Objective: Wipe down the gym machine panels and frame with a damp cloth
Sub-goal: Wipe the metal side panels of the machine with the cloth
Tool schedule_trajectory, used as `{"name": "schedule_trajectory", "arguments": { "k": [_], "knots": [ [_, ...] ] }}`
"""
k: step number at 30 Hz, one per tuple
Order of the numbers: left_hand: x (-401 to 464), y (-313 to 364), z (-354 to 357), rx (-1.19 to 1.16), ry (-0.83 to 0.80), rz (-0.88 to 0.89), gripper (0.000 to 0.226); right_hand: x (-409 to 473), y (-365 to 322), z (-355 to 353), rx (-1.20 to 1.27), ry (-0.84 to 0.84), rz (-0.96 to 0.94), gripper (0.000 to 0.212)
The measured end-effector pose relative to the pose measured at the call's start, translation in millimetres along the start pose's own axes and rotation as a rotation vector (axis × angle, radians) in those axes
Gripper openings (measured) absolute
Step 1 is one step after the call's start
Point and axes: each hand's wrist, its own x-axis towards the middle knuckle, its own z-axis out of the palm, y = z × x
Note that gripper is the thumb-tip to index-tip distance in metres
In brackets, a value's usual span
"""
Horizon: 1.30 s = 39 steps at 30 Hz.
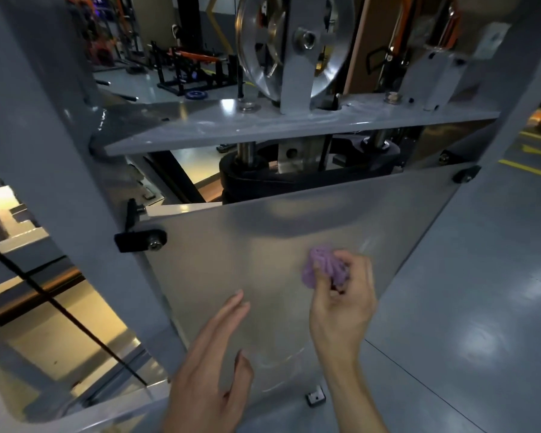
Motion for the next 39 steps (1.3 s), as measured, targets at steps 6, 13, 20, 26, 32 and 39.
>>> {"name": "schedule_trajectory", "arguments": {
  "k": [6, 13, 20, 26, 32, 39],
  "knots": [
    [12.3, 8.9, 13.7, 0.010, -0.008, 0.026, 0.054, -18.0, -3.5, 8.0, 0.069, -0.224, -0.088, 0.016],
    [19.8, 18.5, 29.9, 0.014, 0.010, 0.008, 0.053, 30.7, 15.6, -18.8, 0.047, -0.012, 0.033, 0.026],
    [33.2, 32.3, 53.4, 0.038, -0.016, 0.016, 0.058, 31.7, 22.0, -19.0, 0.097, -0.149, -0.061, 0.008],
    [39.7, 40.7, 69.4, 0.035, 0.011, 0.018, 0.056, 73.3, 46.5, -45.2, 0.045, 0.004, 0.020, 0.033],
    [49.0, 49.0, 88.8, 0.039, 0.001, 0.050, 0.056, 48.8, 41.2, -32.0, 0.065, -0.231, -0.128, 0.018],
    [53.5, 59.4, 103.2, 0.055, 0.049, 0.060, 0.052, 101.7, 81.3, -65.6, 0.019, -0.006, 0.003, 0.023]
  ]
}}
